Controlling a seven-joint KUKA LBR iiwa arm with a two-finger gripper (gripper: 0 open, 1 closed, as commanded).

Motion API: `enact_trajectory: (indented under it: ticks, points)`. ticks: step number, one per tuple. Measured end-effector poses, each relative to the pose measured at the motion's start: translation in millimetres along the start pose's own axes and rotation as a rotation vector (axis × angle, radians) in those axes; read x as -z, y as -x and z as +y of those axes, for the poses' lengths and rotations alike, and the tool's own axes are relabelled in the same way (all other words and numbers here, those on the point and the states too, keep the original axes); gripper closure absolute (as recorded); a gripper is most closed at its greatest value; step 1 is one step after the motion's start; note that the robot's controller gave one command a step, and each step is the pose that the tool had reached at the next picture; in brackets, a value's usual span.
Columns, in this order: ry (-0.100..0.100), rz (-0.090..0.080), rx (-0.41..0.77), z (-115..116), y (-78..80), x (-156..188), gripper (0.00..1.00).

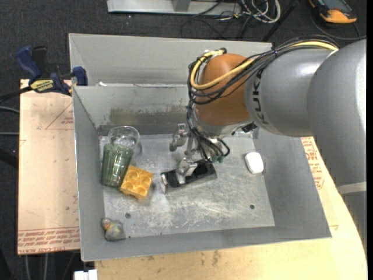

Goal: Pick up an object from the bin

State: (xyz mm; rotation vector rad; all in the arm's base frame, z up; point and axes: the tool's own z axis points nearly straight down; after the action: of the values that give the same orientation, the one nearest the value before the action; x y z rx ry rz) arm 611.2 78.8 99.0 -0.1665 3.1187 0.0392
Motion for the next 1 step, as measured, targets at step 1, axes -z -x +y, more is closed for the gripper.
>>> enact_trajectory:
  ticks: [1]
  points:
    - [-0.004, -0.01, 0.001, 0.3, -0.6, 2.5, 0.0]
